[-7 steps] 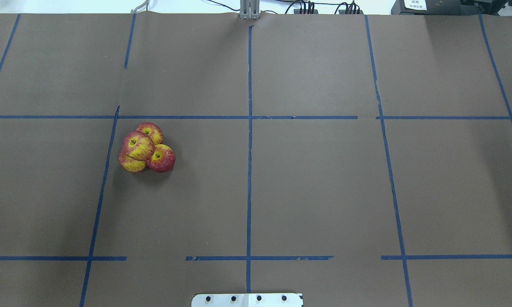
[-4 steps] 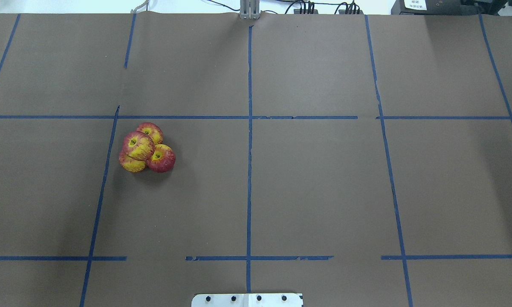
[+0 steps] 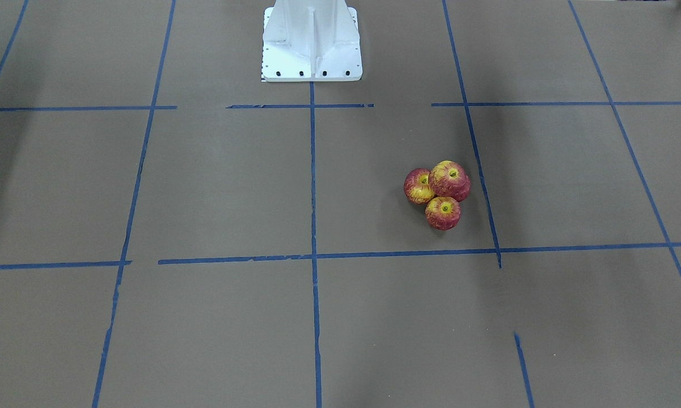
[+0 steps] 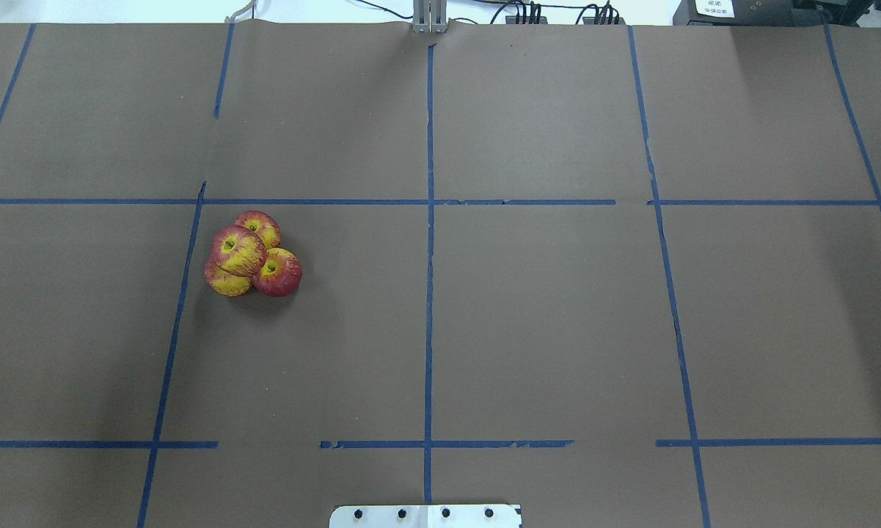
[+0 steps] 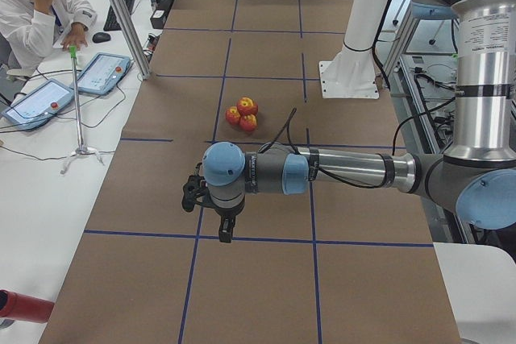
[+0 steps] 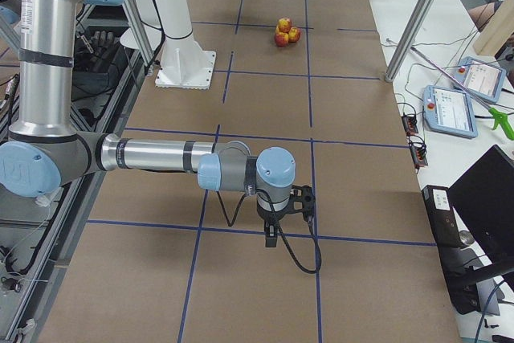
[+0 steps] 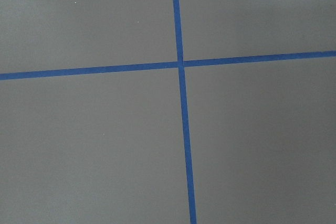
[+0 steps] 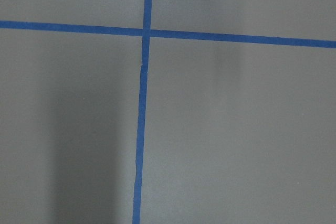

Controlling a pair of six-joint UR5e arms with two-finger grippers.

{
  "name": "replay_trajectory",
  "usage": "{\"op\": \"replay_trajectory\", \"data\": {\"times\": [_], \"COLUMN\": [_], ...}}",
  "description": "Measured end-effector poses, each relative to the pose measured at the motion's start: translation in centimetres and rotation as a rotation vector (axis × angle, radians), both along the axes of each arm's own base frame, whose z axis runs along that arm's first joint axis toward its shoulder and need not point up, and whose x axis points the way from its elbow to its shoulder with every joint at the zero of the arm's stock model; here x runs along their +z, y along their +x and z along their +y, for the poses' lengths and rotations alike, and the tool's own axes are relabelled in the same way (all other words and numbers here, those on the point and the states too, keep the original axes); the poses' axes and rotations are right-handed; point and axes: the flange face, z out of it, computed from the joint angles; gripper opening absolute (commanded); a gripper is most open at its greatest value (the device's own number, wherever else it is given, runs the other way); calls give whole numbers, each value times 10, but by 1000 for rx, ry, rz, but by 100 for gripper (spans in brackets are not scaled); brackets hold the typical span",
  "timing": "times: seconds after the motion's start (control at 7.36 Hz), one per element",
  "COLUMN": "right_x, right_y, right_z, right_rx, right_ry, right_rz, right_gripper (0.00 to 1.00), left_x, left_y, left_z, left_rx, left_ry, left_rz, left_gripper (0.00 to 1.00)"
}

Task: Stack apples

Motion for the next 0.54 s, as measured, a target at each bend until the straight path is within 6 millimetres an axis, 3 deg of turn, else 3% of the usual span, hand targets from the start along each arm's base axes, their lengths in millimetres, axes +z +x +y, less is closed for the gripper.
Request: {"op": "replay_trajectory", "data": {"times": [0.54], "right_x": [0], "right_y": [0], "right_z": [0], "right_rx": [0], "right_ry": [0], "right_rz": [-1], "right_gripper": [100], "left_x": [11], "left_y": [4], "left_z": [3], "left_rx": [13], "left_ry": [-21], "left_rz": [0], "left_gripper": [100]}}
